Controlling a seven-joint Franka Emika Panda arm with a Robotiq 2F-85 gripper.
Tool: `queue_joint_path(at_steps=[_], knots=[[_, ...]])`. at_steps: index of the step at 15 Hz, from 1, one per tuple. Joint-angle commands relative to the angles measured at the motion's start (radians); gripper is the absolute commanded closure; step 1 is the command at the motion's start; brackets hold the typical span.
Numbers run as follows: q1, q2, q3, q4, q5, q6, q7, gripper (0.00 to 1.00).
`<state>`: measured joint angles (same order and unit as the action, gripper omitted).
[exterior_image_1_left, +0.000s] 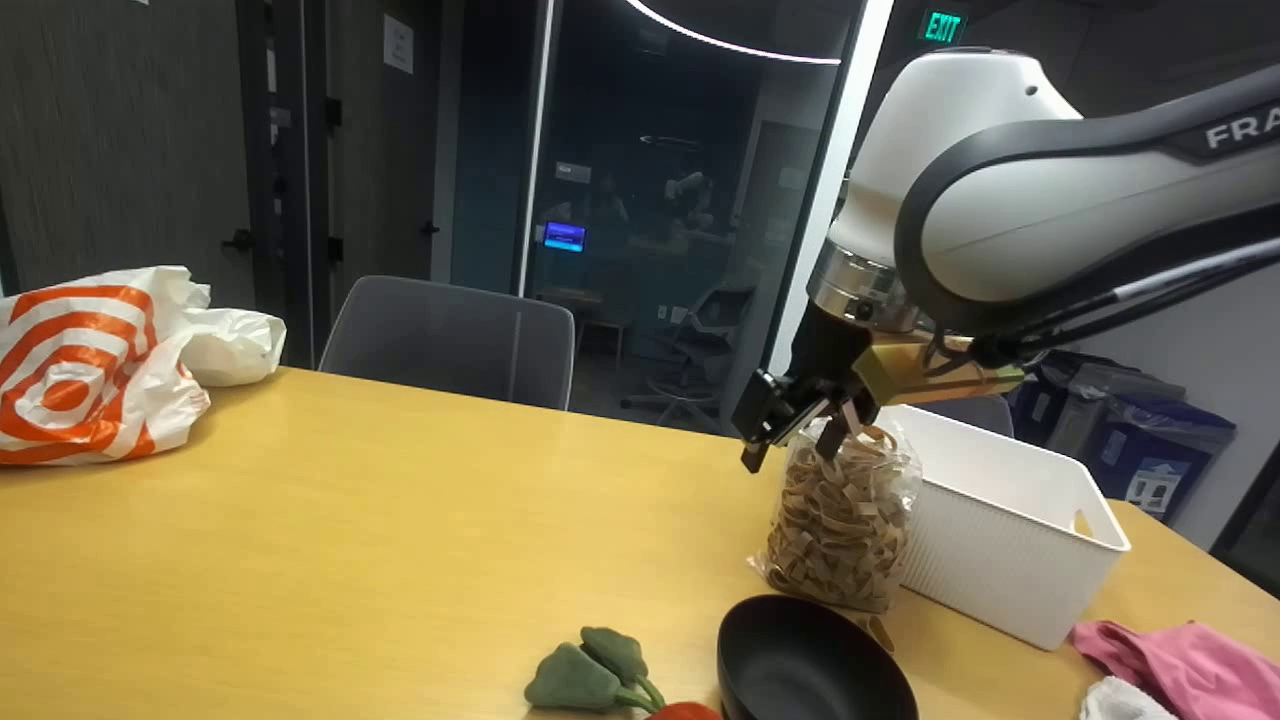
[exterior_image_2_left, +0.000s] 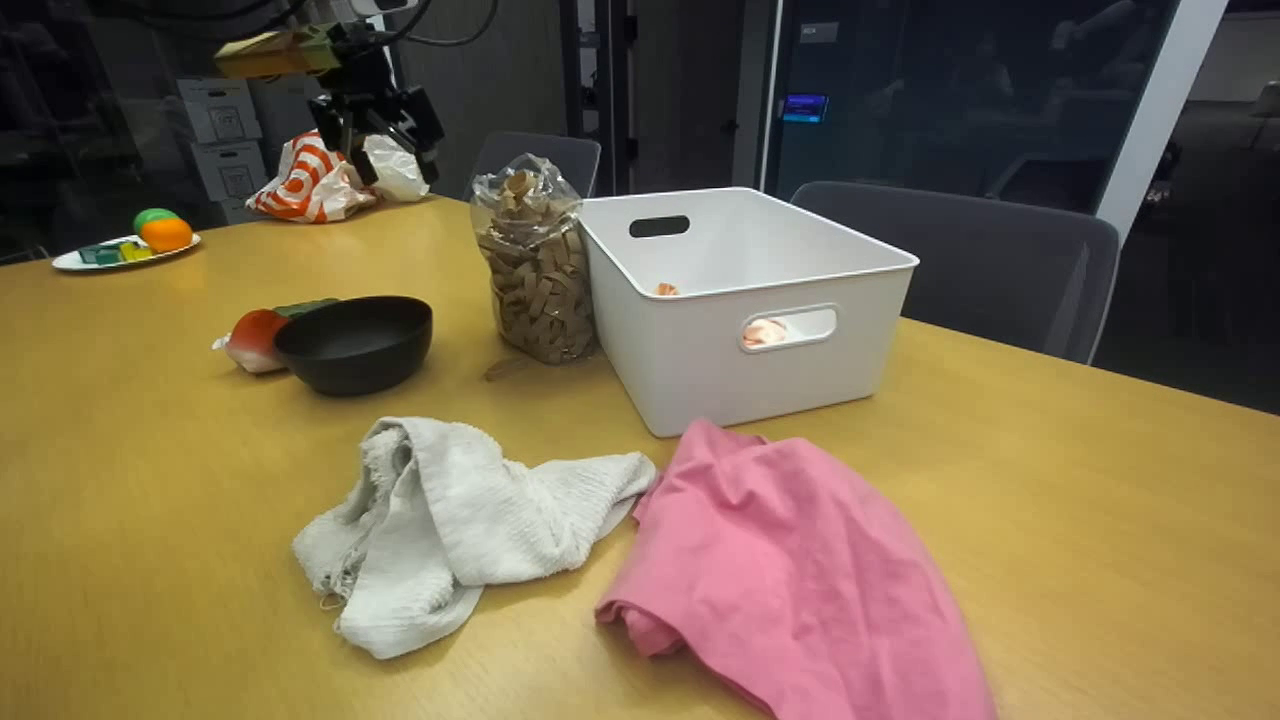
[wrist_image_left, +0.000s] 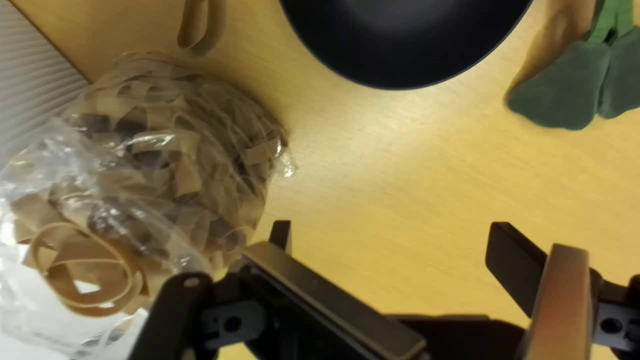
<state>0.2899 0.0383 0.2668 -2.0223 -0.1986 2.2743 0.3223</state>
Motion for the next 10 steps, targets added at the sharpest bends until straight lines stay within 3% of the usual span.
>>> queue_joint_path(at_steps=[1,10], knots=[[-0.014,0.033,-0.025,0.085,-0.091,-0.026,0.124,0.00],[-0.062,0.038,-0.101,0.125,-0.122,-0.047,0.303,0.00]])
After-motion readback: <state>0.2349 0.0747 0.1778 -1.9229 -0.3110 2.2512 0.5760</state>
